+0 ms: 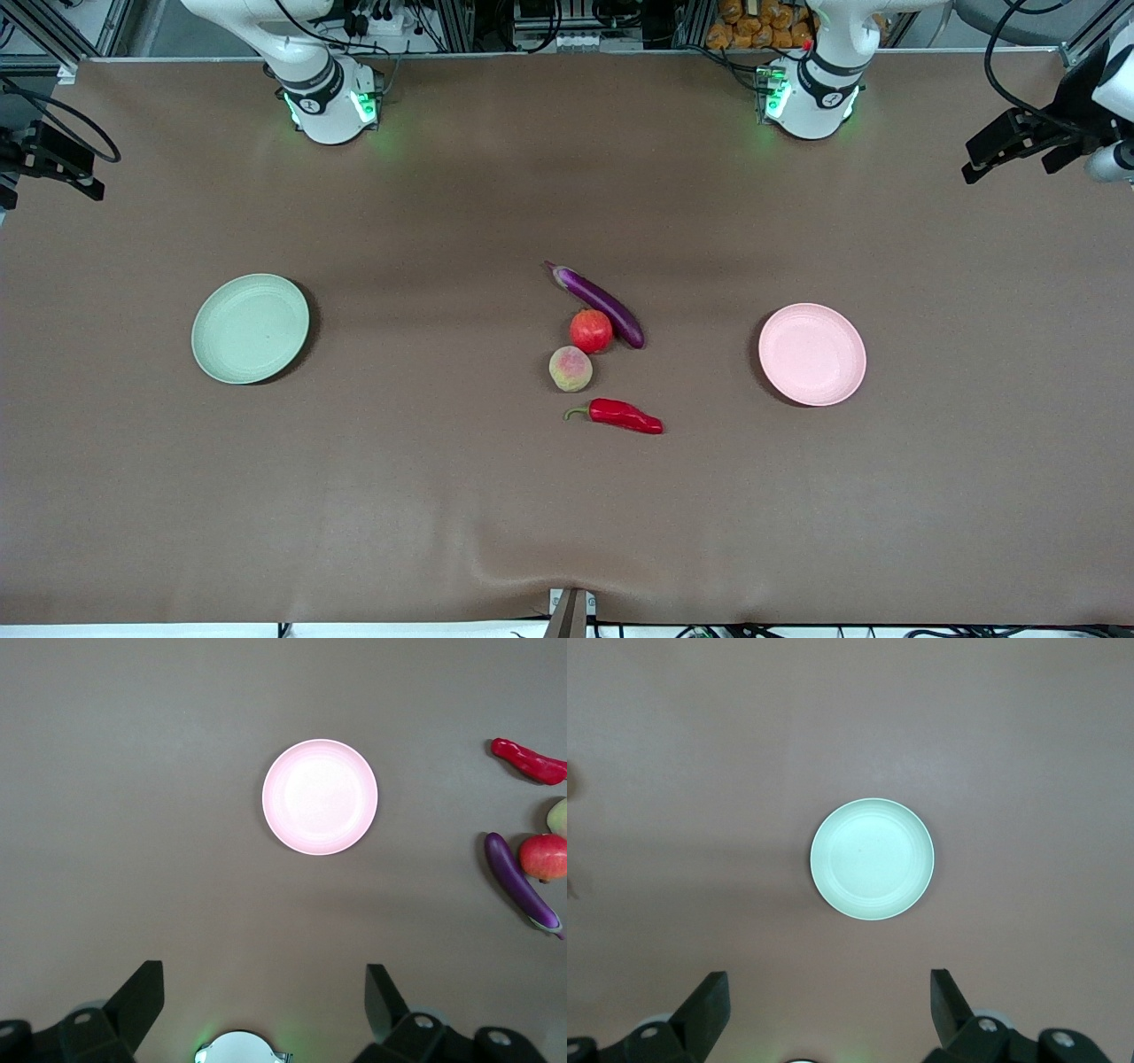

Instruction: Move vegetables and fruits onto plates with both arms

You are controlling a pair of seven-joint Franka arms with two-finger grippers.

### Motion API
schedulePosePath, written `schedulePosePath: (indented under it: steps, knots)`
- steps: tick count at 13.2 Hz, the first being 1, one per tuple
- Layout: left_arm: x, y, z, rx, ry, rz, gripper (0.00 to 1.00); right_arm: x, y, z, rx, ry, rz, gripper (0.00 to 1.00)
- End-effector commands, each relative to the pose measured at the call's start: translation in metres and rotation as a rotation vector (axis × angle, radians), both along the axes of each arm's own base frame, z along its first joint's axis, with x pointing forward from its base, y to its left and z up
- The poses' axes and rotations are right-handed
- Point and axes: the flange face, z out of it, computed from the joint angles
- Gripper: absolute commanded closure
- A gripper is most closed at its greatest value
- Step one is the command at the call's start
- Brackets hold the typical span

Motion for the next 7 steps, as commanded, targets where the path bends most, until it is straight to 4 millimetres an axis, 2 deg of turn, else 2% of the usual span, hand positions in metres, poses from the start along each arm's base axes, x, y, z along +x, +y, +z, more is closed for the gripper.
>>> schedulePosePath:
  steps: [1, 7]
  knots:
    - [0.001, 0.0023, 0.0065, 0.018, 0.005, -0.016, 0.0, 0.002, -0.0013, -0.0008, -0.011, -0.005, 0.0, 0.0]
    - [0.0105, 0.0119, 0.0144, 0.015, -0.013, 0.002, 0.0, 0.0043, 0.0028, -0.0002, 0.003, -0.026, 0.003, 0.0]
